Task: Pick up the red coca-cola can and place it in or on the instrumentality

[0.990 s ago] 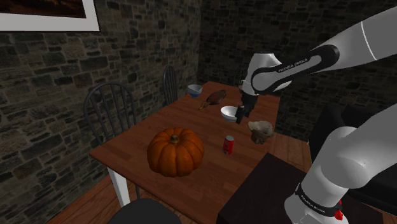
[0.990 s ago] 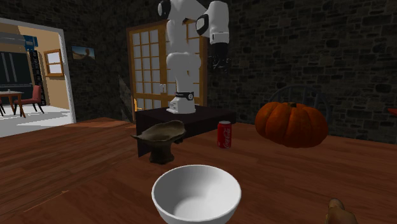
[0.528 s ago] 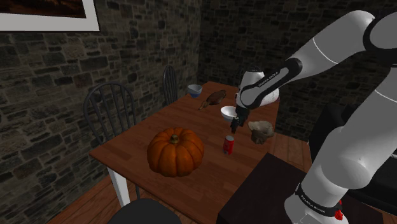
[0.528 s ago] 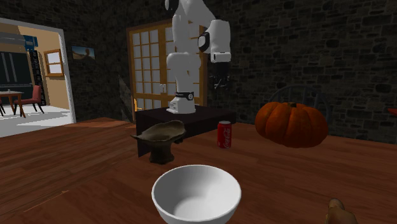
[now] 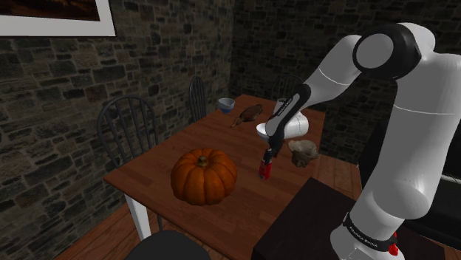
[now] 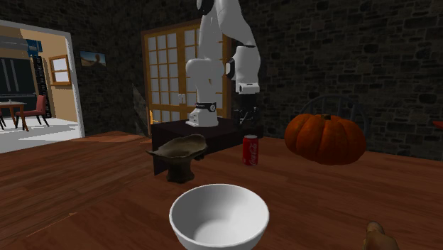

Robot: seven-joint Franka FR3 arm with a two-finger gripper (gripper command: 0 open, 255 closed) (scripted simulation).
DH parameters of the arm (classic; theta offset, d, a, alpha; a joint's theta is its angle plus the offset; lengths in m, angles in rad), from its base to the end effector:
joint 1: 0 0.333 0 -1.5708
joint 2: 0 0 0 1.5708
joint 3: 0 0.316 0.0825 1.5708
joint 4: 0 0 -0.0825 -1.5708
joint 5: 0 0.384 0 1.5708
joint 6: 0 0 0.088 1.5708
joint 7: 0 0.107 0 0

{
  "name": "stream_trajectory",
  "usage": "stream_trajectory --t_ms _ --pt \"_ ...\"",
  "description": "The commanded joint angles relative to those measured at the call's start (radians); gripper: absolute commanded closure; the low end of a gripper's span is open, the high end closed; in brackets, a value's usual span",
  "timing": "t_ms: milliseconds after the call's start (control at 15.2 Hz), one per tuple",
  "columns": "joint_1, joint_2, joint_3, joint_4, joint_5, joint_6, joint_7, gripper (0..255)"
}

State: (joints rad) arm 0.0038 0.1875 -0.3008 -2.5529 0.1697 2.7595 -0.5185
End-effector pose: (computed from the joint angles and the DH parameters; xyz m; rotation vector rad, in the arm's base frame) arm 0.4330 -0.1449 0.2056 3.1362 0.1109 0.0519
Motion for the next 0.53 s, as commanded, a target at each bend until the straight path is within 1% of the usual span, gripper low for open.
stream_trajectory --t_ms 0,330,462 --pt "-0.013 0.041 0.017 0.01 0.035 0.028 -0.031 0" --pt "-0.047 0.121 0.065 0.027 0.102 0.089 -0.081 0" --pt "-0.053 0.13 0.072 0.03 0.109 0.096 -0.086 0"
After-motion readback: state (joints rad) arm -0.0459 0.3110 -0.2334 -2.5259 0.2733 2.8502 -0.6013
